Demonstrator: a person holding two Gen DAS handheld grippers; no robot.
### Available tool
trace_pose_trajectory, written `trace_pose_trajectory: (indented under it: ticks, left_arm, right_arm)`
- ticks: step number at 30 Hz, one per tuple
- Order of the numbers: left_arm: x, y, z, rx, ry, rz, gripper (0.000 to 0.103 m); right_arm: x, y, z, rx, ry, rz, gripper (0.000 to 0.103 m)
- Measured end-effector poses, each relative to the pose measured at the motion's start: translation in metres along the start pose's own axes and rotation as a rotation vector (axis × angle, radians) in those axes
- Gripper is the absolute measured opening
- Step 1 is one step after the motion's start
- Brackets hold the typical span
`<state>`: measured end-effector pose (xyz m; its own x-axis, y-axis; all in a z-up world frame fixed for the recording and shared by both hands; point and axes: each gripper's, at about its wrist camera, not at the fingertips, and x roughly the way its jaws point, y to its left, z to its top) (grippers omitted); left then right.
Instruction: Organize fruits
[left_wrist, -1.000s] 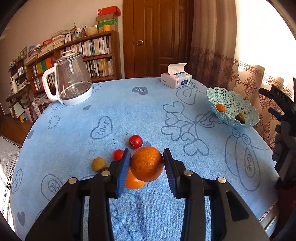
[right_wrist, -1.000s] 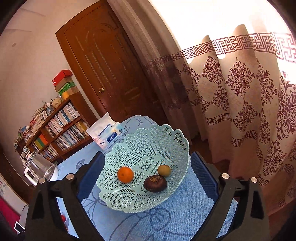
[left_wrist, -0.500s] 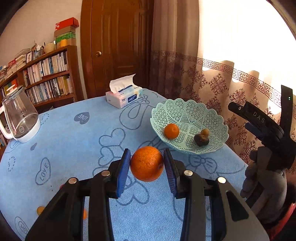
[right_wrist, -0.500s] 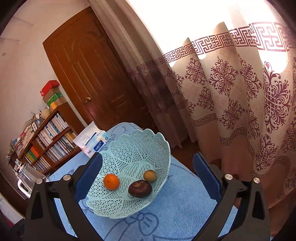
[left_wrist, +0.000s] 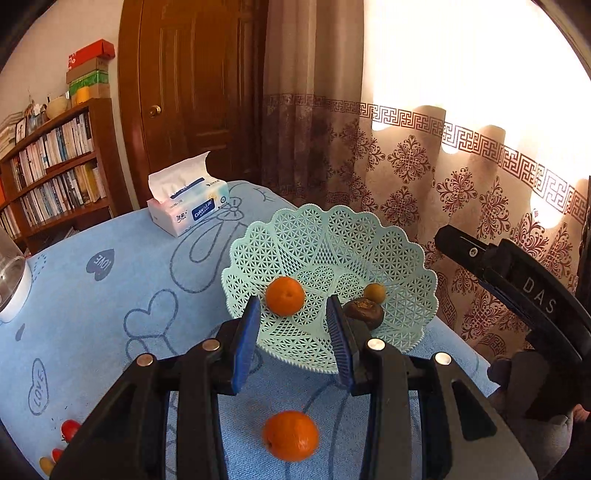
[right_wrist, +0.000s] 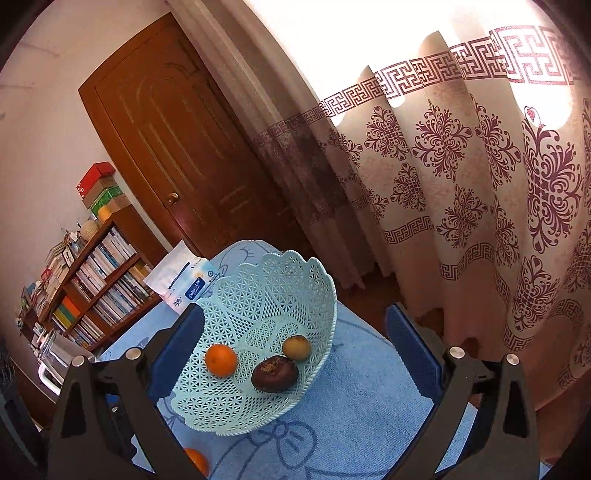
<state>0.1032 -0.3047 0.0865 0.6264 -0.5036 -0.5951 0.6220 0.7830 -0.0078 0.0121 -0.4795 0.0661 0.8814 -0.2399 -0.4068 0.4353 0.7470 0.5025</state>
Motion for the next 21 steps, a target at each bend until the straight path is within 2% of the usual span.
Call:
trace_pose_trajectory:
  ticks: [4,8,9,16,21]
  left_arm:
    - [0.002,0.008,-0.005,-0.022,0.032,-0.002,0.04]
    - [-0.007,0.022,-0.027,-0.065,0.1,-0.014,0.062]
    - [-0.011,0.025,-0.034,-0.071,0.113,-0.021,0.064]
    - [-0.049,0.025,-0.083,-0.105,0.231,-0.169,0.067]
    - [-0.074,0.008,-0.109,-0.04,0.259,-0.202,0.067]
  right_arm:
    - [0.0,-0.002,0.0,0.003,-0.002,0.001,0.1]
    - [0.002,-0.002,-0.001,0.002,0.006,-0.006,0.1]
    - [0.003,-0.003,-0.002,0.006,0.012,-0.005,0.1]
    - [0.009,-0.006,-0.004,0.016,0.037,-0.014,0.1]
    - [0.014,-0.01,-0.006,0.03,0.058,-0.014,0.1]
